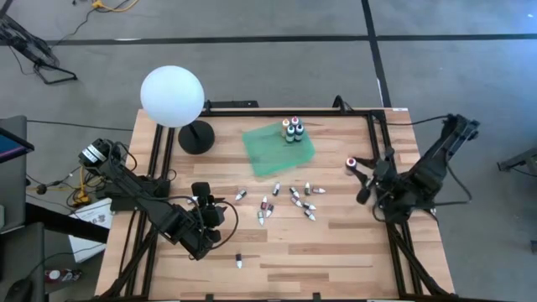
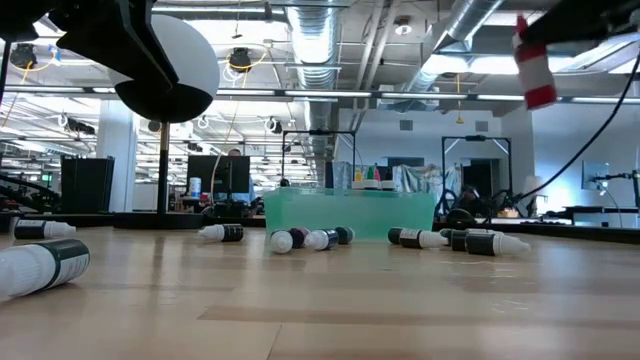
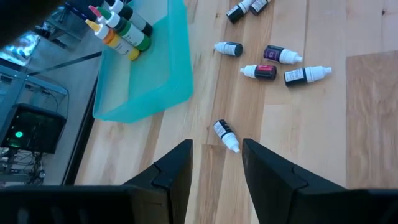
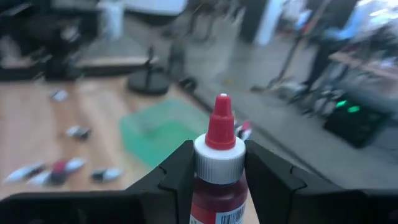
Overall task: Pick & Place food coloring
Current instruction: Put the red food coloring bottle into the green bin
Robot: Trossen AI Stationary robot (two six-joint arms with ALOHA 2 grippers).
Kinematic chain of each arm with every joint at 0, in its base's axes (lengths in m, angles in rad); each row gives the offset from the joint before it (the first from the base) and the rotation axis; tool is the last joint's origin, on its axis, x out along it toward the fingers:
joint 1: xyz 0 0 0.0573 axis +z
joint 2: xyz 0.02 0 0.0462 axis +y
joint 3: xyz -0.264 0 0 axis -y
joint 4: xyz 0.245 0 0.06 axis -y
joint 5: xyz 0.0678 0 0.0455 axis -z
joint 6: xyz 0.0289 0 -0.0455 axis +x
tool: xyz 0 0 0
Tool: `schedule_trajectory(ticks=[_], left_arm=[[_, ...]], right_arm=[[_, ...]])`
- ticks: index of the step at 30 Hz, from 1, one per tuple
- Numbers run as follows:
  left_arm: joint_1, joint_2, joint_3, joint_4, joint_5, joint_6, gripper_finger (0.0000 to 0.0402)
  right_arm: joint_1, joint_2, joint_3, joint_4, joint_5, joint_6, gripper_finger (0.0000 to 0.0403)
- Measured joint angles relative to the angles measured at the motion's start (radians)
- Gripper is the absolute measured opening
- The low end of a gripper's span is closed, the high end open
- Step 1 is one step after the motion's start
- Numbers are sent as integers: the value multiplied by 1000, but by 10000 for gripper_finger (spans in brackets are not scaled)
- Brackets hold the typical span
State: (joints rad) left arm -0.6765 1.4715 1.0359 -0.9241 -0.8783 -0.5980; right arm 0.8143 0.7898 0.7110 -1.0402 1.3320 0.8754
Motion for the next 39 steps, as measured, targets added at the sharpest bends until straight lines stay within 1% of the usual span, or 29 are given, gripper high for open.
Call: schedule_trajectory(ticks=[2, 4, 8, 13, 16, 19, 22, 26, 29, 32, 35, 39], left_arm=[[0, 0, 0, 0, 0, 0, 134], [0, 0, 0, 1, -6, 0, 134], [0, 0, 0, 2, -26, 0, 134], [0, 0, 0, 3, -27, 0, 134], [0, 0, 0, 8, -28, 0, 134], [1, 0, 0, 17, -33, 8, 134], [2, 0, 0, 33, -34, 16, 134], [2, 0, 0, 34, -33, 17, 134], [2, 0, 0, 34, -24, 17, 134], [2, 0, 0, 34, -23, 17, 134], [2, 0, 0, 34, -22, 17, 134], [2, 0, 0, 33, -17, 17, 134]], right_arm=[[-21, -8, -66, 57, 69, 29, 119], [-47, -11, -114, 109, 107, 53, 119], [-99, -7, -175, 212, 107, 66, 119], [-134, 23, -180, 282, 100, 51, 119], [-151, 46, -180, 358, 45, -3, 119], [-173, 79, -180, 473, -7, -103, 119], [-202, 113, -180, 636, -55, -257, 119], [-271, 162, -180, 893, -169, -517, 119], [-341, 193, -180, 1075, -275, -715, 119], [-425, 215, -180, 1200, -358, -870, 119], [-526, 222, -180, 1275, -451, -952, 119], [-676, 226, -180, 1328, -627, -990, 119]])
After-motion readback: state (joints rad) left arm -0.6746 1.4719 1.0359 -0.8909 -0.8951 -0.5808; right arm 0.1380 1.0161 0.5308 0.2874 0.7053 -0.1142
